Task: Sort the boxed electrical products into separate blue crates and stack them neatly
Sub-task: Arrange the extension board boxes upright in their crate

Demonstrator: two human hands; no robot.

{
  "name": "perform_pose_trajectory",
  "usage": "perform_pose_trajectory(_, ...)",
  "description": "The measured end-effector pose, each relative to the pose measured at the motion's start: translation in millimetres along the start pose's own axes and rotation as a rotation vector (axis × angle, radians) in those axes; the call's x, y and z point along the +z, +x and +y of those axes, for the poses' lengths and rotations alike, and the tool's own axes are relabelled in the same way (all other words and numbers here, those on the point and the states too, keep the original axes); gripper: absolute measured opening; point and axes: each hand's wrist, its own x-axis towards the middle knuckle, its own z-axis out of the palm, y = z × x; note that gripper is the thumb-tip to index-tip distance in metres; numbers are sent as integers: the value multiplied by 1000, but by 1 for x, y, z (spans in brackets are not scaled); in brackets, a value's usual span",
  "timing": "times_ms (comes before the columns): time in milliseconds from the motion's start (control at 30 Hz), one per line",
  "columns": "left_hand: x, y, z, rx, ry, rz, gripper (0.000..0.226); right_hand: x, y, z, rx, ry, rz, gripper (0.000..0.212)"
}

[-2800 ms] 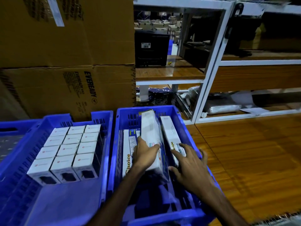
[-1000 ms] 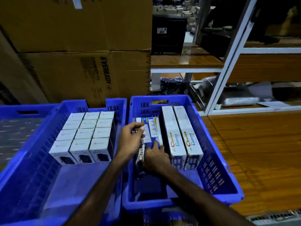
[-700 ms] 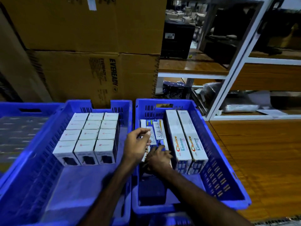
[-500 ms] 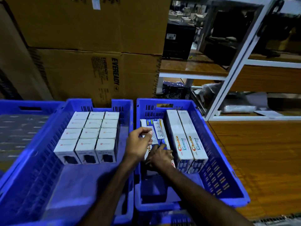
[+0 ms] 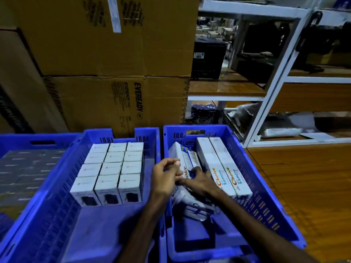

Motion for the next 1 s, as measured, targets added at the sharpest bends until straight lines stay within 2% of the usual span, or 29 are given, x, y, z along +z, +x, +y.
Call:
perform_pose_trajectory(67,0,3,-1,27,-7,44,10,-8,2,4,-19,144,-25,102)
perform_pose_trajectory(200,-2,4,0,126,35,149,16,-19,-5,17,-82,542,-117,69)
perform_pose_trajectory(267,-2,0,3,159,63,172,14,-21,-14,24,-122,622,-135,60)
perform_pose_trajectory(333,-2,-2,0,152,89,168,10,-17,-18,32,-148,689,-129,60)
perform_pose_trajectory(433,2,-3,-1,86,103,118,23,-7,-21,36,-180,819,-114,63)
perform_pose_trajectory(600,5,-6,5,-22,-71,9,26,-8,-26,36,-326,977,-112,64)
perform_pose_trajectory(767,20,-12,10,-105,-108,-144,27,-16,-29,38,-434,1004,-129,51)
perform_pose_trajectory(867,31,-10,6,-150,-129,-190,37,-18,-28,42,-466,1000,-131,51)
perform_pose_trajectory(1000,34,2,5,-308,-137,-216,46,-19,-26,52,-480,978,-85,50)
